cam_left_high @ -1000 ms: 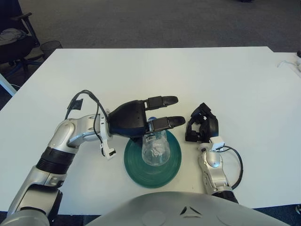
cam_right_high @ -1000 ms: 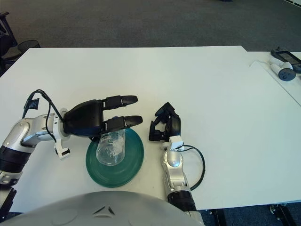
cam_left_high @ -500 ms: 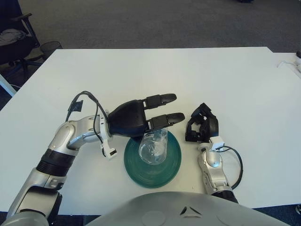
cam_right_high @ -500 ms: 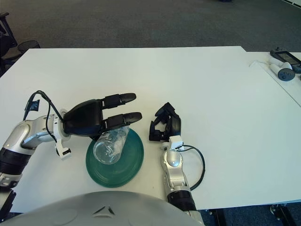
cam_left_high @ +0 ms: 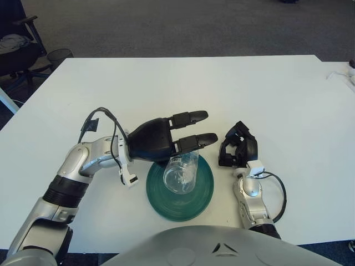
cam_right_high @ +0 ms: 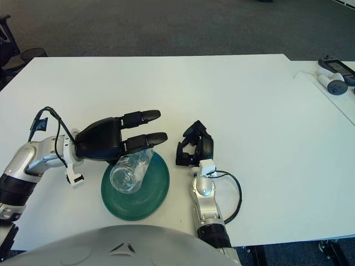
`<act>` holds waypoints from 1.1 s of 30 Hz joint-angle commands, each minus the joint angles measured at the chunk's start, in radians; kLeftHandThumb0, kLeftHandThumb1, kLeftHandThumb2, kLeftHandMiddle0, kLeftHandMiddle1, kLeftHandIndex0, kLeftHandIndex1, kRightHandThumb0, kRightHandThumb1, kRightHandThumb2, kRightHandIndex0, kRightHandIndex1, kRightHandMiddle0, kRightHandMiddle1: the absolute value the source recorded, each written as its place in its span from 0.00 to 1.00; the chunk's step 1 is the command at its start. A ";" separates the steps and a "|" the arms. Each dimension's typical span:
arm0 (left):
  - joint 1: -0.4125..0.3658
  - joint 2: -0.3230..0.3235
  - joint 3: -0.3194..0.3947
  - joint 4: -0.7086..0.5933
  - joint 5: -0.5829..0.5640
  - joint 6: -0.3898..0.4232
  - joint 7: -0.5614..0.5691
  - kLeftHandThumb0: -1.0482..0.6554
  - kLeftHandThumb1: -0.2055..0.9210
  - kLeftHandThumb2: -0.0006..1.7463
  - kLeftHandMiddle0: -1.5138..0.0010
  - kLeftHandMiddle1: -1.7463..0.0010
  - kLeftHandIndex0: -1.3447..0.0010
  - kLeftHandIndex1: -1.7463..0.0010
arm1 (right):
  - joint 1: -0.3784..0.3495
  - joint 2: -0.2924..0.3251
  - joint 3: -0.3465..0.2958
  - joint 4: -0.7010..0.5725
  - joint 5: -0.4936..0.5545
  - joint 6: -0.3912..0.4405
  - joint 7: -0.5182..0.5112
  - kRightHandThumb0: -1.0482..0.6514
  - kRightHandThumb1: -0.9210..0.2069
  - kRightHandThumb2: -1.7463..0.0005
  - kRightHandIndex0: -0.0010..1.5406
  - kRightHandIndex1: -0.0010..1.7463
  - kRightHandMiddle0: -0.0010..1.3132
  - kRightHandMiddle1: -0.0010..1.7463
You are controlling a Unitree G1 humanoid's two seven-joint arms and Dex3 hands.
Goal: Put the bottle into the plate.
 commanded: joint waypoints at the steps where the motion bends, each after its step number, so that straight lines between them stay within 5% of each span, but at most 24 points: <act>1: -0.024 0.033 -0.009 0.009 -0.022 0.002 -0.020 0.14 0.98 0.22 1.00 1.00 1.00 0.99 | 0.079 0.031 -0.017 0.168 0.042 0.063 0.025 0.62 0.92 0.00 0.63 0.91 0.56 1.00; 17: -0.049 0.057 0.007 -0.023 0.027 -0.003 -0.022 0.10 0.97 0.19 1.00 1.00 1.00 0.99 | 0.054 0.032 -0.042 0.230 0.038 0.026 0.039 0.62 0.92 0.00 0.64 0.90 0.55 1.00; 33: -0.104 0.076 -0.002 -0.082 0.130 -0.043 -0.009 0.10 1.00 0.31 1.00 1.00 1.00 1.00 | 0.021 0.035 -0.066 0.312 0.026 -0.041 0.023 0.62 0.92 0.00 0.62 0.91 0.56 1.00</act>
